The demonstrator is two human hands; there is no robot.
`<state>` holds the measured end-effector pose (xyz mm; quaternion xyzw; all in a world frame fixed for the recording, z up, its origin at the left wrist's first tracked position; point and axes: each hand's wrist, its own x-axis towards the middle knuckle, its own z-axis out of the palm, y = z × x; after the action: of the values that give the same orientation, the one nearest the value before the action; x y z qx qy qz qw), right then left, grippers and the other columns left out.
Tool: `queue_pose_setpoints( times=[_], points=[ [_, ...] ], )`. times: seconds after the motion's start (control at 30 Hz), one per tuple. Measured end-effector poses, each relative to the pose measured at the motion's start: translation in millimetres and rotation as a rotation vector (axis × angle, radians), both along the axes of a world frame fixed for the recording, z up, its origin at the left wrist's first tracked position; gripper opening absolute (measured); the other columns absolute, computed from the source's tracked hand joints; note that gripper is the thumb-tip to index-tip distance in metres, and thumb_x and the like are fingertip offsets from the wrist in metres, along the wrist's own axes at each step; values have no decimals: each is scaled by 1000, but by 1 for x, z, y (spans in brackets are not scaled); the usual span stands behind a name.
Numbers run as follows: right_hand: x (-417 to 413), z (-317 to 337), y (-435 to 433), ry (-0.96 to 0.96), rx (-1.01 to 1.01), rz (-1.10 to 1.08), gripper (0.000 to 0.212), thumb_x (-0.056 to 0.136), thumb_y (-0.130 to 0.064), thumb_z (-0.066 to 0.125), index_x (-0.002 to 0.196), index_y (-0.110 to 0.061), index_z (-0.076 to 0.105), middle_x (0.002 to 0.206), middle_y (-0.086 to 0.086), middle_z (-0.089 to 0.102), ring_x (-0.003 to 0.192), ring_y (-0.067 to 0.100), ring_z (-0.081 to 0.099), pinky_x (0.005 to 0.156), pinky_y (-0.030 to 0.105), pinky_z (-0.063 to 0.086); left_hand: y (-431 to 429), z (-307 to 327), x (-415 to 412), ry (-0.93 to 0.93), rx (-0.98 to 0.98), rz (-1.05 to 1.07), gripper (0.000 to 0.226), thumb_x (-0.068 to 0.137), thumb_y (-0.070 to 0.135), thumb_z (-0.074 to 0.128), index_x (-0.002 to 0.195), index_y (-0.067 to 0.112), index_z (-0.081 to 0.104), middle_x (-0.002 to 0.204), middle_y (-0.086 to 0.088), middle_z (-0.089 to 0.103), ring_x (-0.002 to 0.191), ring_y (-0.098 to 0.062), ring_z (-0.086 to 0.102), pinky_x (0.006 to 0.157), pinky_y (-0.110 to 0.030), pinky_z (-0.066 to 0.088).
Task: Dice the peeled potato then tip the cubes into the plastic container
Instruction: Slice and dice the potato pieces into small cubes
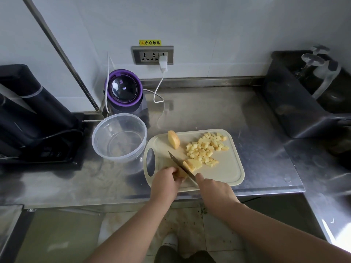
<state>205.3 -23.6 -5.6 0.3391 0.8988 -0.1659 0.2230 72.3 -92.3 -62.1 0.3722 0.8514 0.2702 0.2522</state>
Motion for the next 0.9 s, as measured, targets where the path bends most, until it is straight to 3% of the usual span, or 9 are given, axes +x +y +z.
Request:
queue_pose_setpoints(
  times=[0.1, 0.2, 0.3, 0.43, 0.6, 0.9],
  points=[
    [3, 9, -1, 46, 25, -17, 53, 95, 0, 47, 138, -19, 23, 78, -1, 49, 66, 14, 55, 58, 26, 45, 1, -1, -1, -11, -7, -1, 30, 89, 34, 64, 114, 17, 67, 112, 1, 68, 100, -17, 63, 84, -26, 48],
    [7, 16, -5, 74, 74, -2, 65, 94, -1, 48, 145, -20, 12, 73, -2, 46, 59, 12, 48, 56, 26, 43, 0, -1, -1, -60, -21, 1, 38, 91, 34, 62, 124, 16, 62, 117, 0, 67, 109, -18, 62, 91, -29, 48],
    [12, 21, -8, 79, 92, 11, 64, 95, -2, 46, 145, -20, 10, 84, 1, 56, 63, 15, 50, 58, 28, 43, -2, -1, -2, -74, -27, -10, 43, 91, 32, 62, 131, 16, 58, 121, -1, 66, 112, -18, 61, 95, -30, 47],
    [15, 22, -14, 61, 73, 18, 64, 96, -3, 47, 146, -20, 11, 92, 4, 61, 73, 18, 61, 65, 31, 52, -3, 1, 0, -58, 6, 19, 36, 90, 28, 64, 122, 12, 64, 114, -2, 69, 107, -20, 63, 89, -26, 46],
    [12, 18, -15, 53, 58, 14, 65, 95, 0, 48, 147, -18, 12, 89, 4, 61, 76, 18, 64, 65, 29, 52, -3, 2, -1, -59, 15, 4, 19, 89, 28, 65, 102, 15, 71, 99, 1, 72, 96, -17, 66, 85, -29, 50],
    [5, 7, -11, 18, 46, 51, 62, 96, 0, 48, 145, -18, 15, 90, 5, 60, 76, 19, 64, 65, 29, 52, -3, -3, -1, -21, 39, 9, 23, 88, 33, 67, 103, 17, 72, 99, 6, 71, 93, -14, 65, 77, -21, 45]
  ],
)
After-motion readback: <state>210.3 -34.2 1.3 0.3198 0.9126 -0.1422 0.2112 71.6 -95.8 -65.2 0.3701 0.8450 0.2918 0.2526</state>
